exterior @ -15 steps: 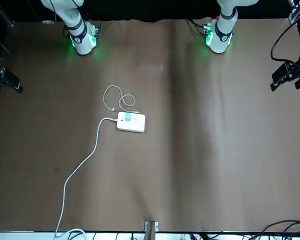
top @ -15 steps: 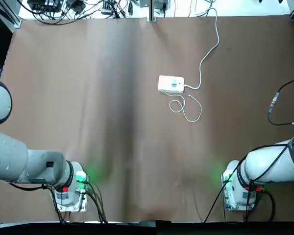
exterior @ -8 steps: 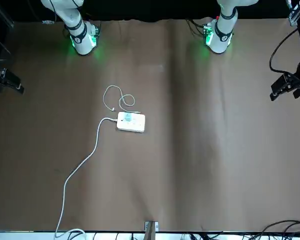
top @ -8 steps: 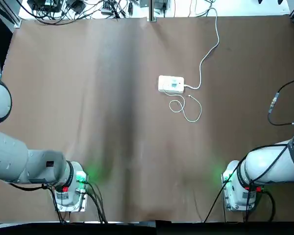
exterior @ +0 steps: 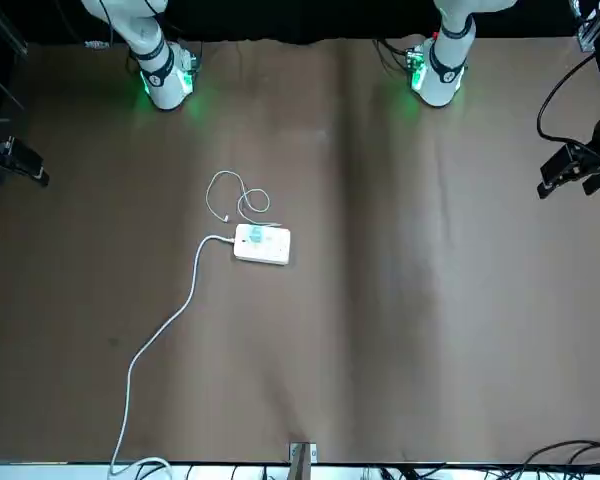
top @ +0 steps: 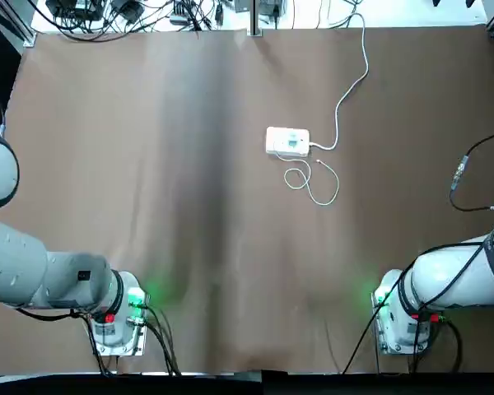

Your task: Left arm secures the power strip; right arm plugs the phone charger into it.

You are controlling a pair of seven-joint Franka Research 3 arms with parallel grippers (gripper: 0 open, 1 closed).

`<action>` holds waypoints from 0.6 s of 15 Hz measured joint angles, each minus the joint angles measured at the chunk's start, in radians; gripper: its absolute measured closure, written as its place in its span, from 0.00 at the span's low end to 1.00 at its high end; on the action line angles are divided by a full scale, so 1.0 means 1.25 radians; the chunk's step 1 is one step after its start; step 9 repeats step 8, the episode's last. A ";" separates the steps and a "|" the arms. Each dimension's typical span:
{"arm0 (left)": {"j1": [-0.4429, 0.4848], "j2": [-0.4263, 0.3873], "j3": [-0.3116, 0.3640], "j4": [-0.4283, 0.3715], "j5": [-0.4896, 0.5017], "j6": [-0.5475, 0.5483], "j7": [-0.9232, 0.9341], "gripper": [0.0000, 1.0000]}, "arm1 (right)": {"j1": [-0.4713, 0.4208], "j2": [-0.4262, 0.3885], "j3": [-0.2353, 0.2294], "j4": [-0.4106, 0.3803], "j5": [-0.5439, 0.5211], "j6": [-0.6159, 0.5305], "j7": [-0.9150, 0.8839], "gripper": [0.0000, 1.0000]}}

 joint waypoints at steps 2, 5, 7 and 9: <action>-0.001 0.000 0.000 0.001 0.000 0.000 0.009 0.00 | 0.000 0.000 0.000 0.000 0.000 0.000 0.000 0.00; 0.000 0.000 0.000 0.001 0.000 0.001 0.043 0.00 | 0.000 0.000 0.000 0.000 0.000 0.000 0.000 0.00; 0.000 0.000 0.000 0.001 0.000 0.001 0.047 0.00 | 0.000 0.000 0.000 0.000 0.000 0.000 0.000 0.00; 0.000 0.000 0.000 0.001 0.000 0.001 0.048 0.00 | 0.000 0.000 0.000 0.000 0.000 0.000 0.000 0.00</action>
